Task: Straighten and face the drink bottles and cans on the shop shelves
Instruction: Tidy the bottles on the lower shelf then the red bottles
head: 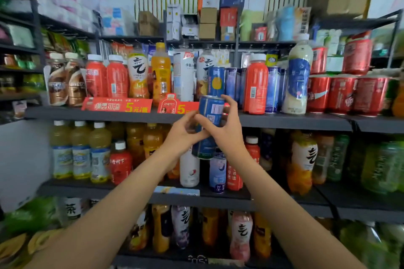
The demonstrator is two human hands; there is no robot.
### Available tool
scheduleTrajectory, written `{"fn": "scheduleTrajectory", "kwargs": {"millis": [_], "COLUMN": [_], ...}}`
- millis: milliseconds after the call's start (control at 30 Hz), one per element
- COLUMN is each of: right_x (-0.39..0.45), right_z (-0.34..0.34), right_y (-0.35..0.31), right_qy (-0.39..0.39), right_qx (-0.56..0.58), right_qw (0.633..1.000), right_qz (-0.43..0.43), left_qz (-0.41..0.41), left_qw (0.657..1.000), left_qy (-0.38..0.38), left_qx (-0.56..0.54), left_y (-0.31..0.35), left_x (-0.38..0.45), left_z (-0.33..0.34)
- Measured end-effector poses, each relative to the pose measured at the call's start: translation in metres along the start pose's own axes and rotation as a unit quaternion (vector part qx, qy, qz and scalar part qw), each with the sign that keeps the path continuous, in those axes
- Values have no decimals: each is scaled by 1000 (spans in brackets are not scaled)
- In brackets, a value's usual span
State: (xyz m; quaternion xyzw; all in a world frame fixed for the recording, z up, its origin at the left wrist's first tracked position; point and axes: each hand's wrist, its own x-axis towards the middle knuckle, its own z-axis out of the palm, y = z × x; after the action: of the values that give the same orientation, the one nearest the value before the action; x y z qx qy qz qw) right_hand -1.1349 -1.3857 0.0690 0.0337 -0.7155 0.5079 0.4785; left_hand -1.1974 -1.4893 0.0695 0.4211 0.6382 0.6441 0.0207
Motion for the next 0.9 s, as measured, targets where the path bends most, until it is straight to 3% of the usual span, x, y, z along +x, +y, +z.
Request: {"fn": "scheduleTrajectory", "kwargs": {"millis": [267, 400, 667, 900], "right_x": [92, 136, 157, 157], "right_z": [-16, -23, -28, -15], "right_y": [-26, -39, -17, -7], "right_qy": [72, 128, 64, 34], "right_qx": [-74, -146, -373, -449], "right_qw": [986, 973, 919, 892], "right_qz": [-132, -127, -106, -53], "left_qz": [114, 68, -45, -25], "left_qw": [983, 980, 964, 965], "left_qy": [-41, 19, 4, -8], "left_qx": [141, 184, 263, 259], "left_y": [37, 23, 5, 4], "left_x": [87, 122, 160, 172], "left_z": [-15, -23, -1, -8]}}
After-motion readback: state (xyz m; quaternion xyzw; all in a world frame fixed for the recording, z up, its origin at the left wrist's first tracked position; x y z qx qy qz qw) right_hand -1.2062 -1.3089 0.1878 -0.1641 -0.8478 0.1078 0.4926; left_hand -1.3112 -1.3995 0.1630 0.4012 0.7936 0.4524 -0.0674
